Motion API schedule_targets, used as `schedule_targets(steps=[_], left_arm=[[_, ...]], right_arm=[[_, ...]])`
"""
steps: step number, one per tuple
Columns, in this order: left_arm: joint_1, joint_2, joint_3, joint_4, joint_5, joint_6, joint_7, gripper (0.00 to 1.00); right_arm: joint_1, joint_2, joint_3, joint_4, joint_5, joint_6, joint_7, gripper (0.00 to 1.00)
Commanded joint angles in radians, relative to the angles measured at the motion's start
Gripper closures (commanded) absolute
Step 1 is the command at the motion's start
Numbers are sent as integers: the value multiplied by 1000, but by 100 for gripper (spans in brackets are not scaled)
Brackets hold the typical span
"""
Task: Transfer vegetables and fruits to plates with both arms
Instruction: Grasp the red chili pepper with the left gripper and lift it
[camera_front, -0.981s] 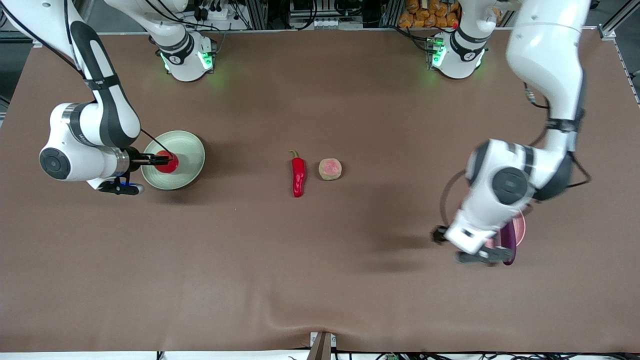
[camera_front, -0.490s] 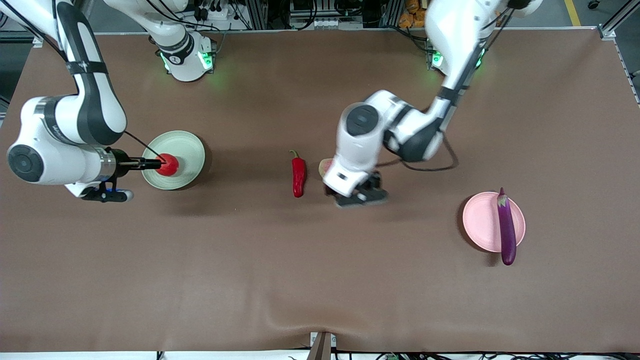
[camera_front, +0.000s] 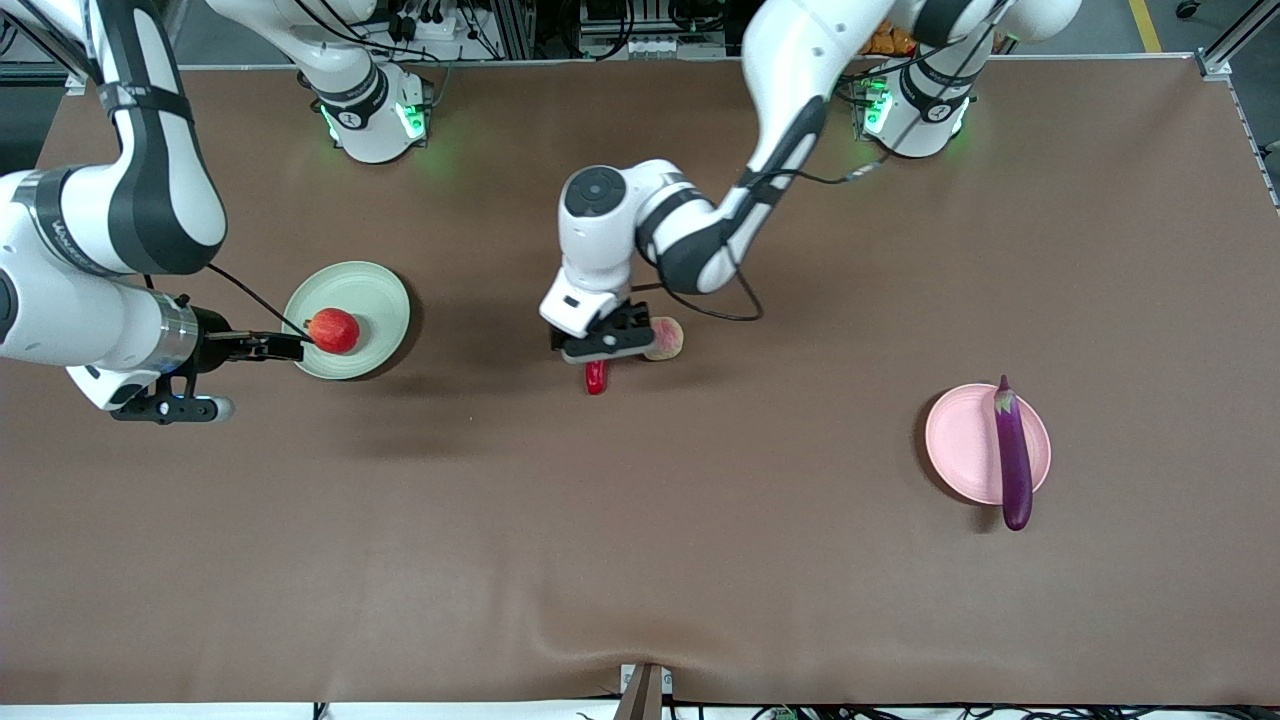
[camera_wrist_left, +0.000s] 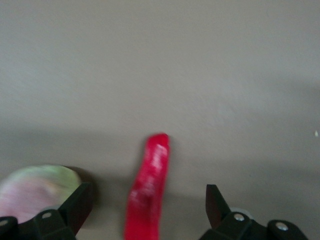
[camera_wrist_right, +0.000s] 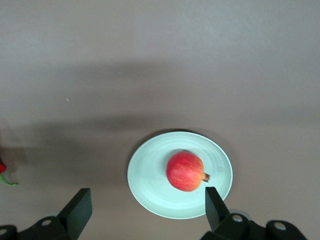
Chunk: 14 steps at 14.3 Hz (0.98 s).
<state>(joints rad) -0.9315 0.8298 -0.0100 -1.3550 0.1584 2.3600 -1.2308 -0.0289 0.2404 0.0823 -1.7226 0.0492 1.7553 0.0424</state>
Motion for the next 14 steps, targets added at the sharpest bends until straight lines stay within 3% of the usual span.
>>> schedule_targets(steps=[1, 4, 8, 9, 12, 13, 14], left_arm=[[-52, 66, 56, 45, 4, 39, -18, 0], [-105, 106, 113, 45, 6, 77, -16, 0], [-113, 127, 111, 40, 6, 77, -18, 0], [-118, 132, 107, 37, 6, 77, -18, 15], [-124, 130, 105, 34, -2, 76, -19, 92], [-124, 127, 105, 34, -2, 76, -19, 100], [-122, 121, 107, 34, -3, 76, -19, 100]], right_arm=[[24, 14, 0, 40, 11, -19, -3, 0], [58, 14, 0, 46, 82, -26, 96, 0], [139, 25, 0, 44, 87, -28, 313, 0], [151, 30, 0, 44, 87, -28, 351, 0], [170, 46, 2, 43, 106, -30, 367, 0], [172, 46, 2, 43, 122, -30, 369, 0], [167, 48, 2, 43, 135, -28, 369, 0]])
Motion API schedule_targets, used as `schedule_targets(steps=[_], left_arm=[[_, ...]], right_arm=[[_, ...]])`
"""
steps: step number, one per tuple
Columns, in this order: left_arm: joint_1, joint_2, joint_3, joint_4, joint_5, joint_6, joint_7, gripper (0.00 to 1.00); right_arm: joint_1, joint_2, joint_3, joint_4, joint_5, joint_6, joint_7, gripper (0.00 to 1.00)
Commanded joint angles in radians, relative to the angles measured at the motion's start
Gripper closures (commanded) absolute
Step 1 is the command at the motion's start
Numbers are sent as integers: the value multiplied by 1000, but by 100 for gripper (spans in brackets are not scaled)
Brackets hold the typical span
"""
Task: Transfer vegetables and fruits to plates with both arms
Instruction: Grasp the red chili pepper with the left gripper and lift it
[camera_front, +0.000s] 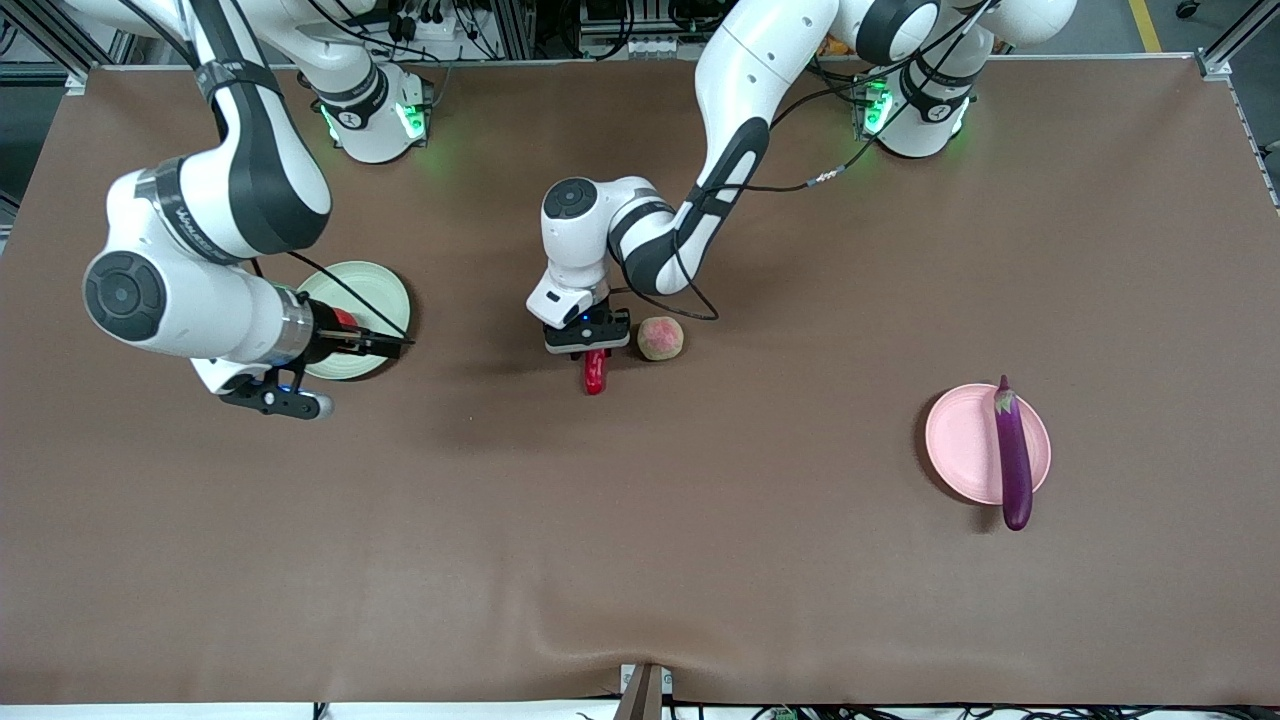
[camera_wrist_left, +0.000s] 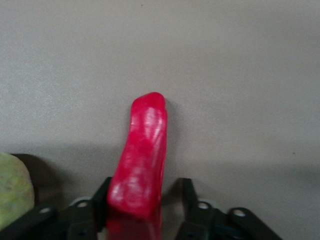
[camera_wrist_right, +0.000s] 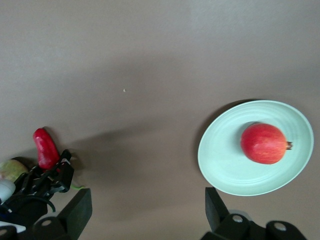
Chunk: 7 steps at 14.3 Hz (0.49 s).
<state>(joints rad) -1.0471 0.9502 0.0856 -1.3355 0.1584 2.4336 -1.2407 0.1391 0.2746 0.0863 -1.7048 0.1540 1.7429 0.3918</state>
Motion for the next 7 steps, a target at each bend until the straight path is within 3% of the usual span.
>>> schedule_targets(steps=[1, 4, 7], left_arm=[[-5, -8, 16, 18, -5, -4, -11, 100], [24, -98, 22, 18, -5, -43, -39, 100], [106, -259, 23, 10, -8, -181, -39, 100]], right_arm=[[-4, 14, -2, 27, 47, -16, 21, 0], [0, 29, -3, 28, 149, -7, 117, 0], [52, 61, -3, 37, 156, 0, 226, 0]])
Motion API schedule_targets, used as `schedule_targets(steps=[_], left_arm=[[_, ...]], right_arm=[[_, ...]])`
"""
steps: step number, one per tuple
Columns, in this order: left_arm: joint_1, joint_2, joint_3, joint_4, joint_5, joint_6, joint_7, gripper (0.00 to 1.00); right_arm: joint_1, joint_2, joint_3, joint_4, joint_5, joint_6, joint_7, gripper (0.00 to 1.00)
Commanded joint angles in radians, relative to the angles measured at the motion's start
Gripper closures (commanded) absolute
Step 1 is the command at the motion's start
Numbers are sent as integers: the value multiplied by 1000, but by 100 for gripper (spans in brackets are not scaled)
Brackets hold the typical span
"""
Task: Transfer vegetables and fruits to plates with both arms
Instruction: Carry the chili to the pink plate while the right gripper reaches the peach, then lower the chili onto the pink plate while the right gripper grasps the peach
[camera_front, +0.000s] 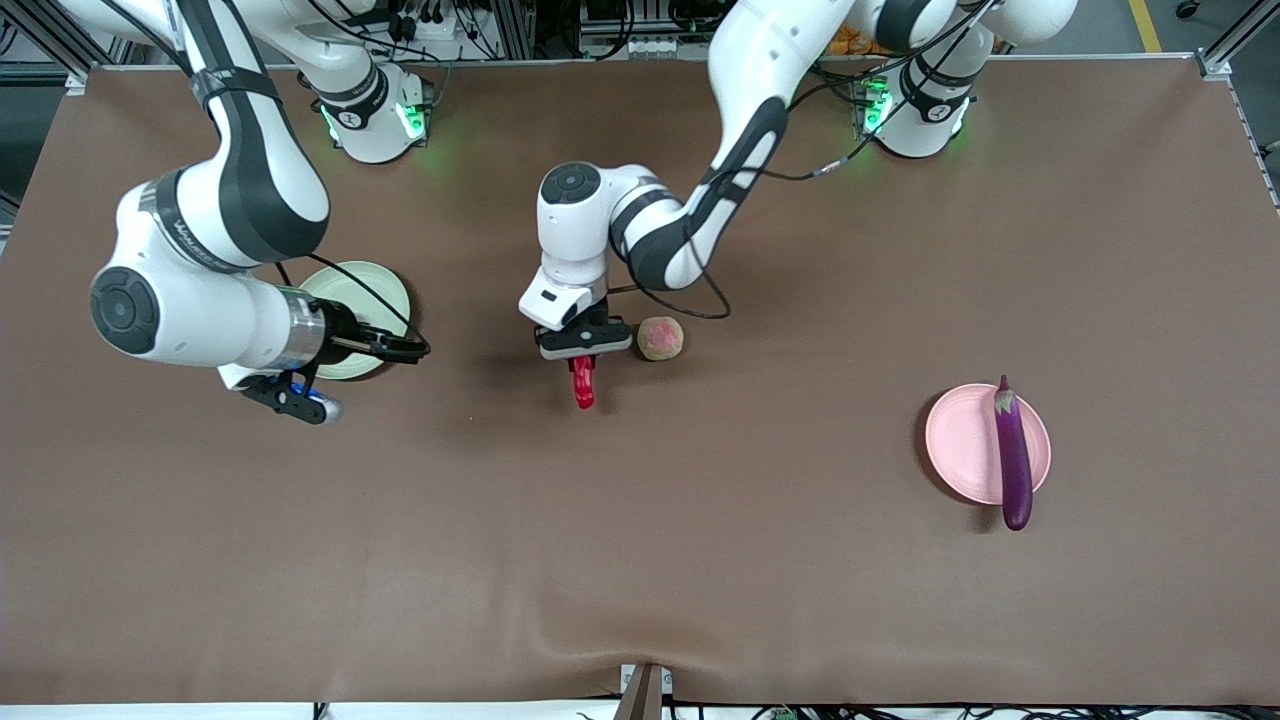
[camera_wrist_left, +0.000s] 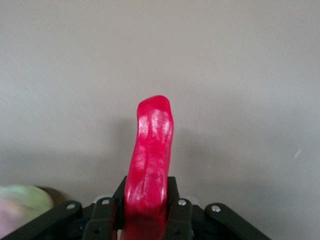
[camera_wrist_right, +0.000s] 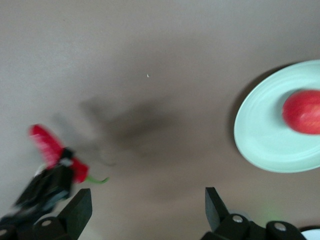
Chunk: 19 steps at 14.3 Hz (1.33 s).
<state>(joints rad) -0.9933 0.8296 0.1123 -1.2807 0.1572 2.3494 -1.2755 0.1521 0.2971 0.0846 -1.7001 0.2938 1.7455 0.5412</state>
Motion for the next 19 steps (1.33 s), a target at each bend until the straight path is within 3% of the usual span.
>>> schedule_targets(steps=[1, 4, 7, 11, 16, 19], left_arm=[[92, -177, -3, -49, -5, -173, 8, 100], [246, -211, -3, -52, 7, -312, 146, 100], [405, -204, -3, -81, 10, -349, 353, 100], [580, -199, -2, -153, 13, -348, 677, 100], [674, -208, -5, -317, 123, -225, 835, 100], [725, -250, -5, -469, 174, -83, 892, 100]], right_arm=[[65, 46, -2, 34, 16, 14, 110, 0], [133, 79, 0, 34, 19, 87, 218, 0], [246, 149, -2, 51, 36, 216, 400, 0], [378, 338, -3, 212, 27, 244, 691, 0], [489, 465, -3, 258, 24, 471, 880, 0], [514, 490, -3, 254, 19, 476, 901, 0]])
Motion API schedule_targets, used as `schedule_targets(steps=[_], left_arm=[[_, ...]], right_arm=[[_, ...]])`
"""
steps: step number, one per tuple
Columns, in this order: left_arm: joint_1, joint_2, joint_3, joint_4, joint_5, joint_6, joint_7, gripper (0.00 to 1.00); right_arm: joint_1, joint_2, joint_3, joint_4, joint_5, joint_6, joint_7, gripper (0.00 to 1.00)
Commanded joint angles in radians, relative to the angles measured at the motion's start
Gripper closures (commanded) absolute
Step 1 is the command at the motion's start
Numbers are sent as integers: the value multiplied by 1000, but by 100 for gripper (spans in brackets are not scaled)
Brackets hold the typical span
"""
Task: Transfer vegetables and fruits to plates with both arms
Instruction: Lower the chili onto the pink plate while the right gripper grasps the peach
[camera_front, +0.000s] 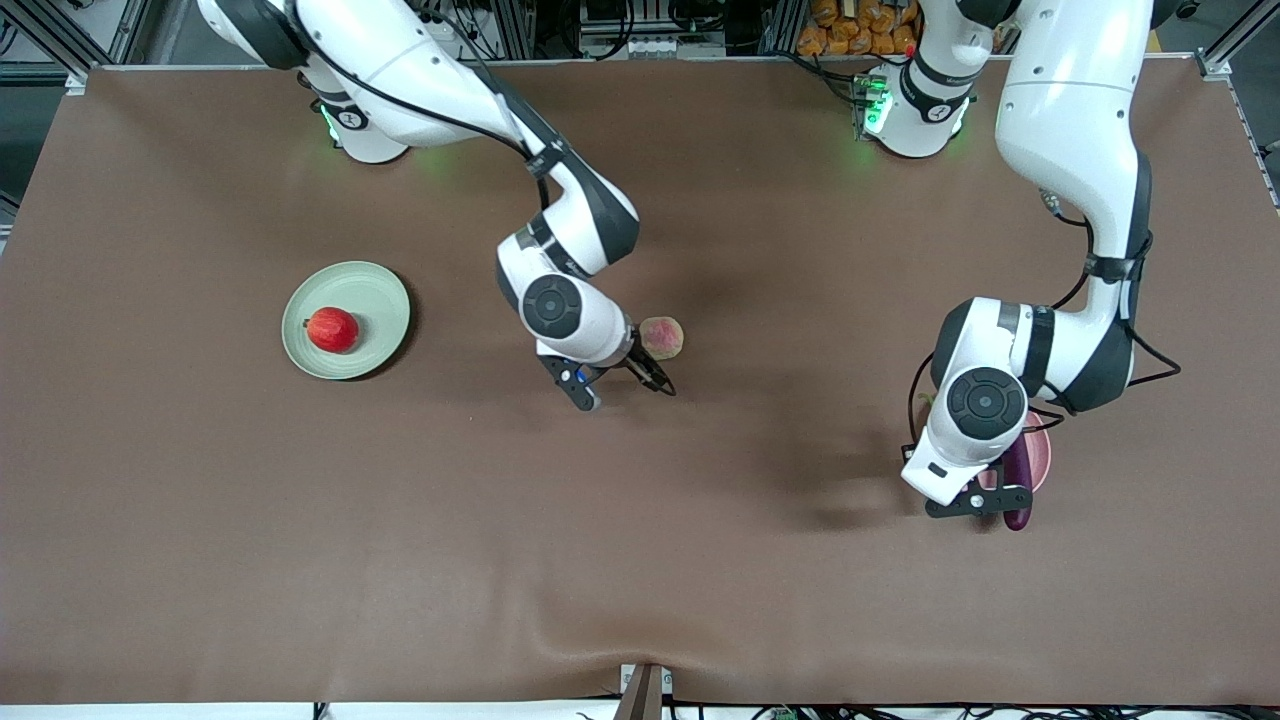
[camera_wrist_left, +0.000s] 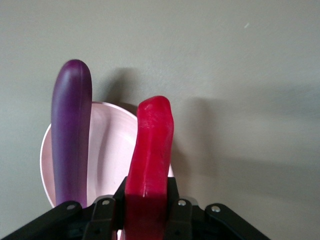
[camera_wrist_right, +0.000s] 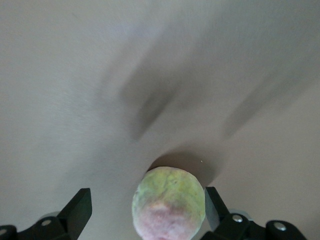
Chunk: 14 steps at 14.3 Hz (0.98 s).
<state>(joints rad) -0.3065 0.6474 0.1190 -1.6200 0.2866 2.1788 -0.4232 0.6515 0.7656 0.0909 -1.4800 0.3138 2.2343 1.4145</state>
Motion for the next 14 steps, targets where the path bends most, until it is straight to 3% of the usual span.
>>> schedule_targets(steps=[1, 5, 6, 7, 9, 11, 12, 13, 14], left_arm=[[52, -80, -12, -168, 55, 117, 50, 100], [73, -81, -12, -207, 63, 122, 84, 100], [73, -83, -12, -205, 62, 119, 80, 70], [72, -83, -12, -204, 62, 118, 77, 1], [70, -97, -12, -195, 62, 116, 84, 0], [69, -123, -15, -189, 62, 116, 84, 0], [69, -138, -16, -185, 59, 115, 84, 0], [66, -155, -19, -184, 49, 115, 83, 0], [64, -173, -22, -184, 46, 115, 77, 0]], right_arm=[[19, 21, -8, 29, -1, -37, 27, 0], [33, 30, -8, 30, 13, -56, 60, 0], [39, 37, -7, 30, 13, -55, 64, 0], [46, 49, -8, 32, 13, -41, 66, 0], [53, 61, -7, 32, 13, -7, 66, 0], [54, 69, -7, 38, 11, -7, 66, 26], [56, 69, -7, 38, 10, -7, 63, 56], [56, 69, -7, 41, 10, -7, 57, 100], [39, 64, -7, 53, 14, -19, 57, 100]])
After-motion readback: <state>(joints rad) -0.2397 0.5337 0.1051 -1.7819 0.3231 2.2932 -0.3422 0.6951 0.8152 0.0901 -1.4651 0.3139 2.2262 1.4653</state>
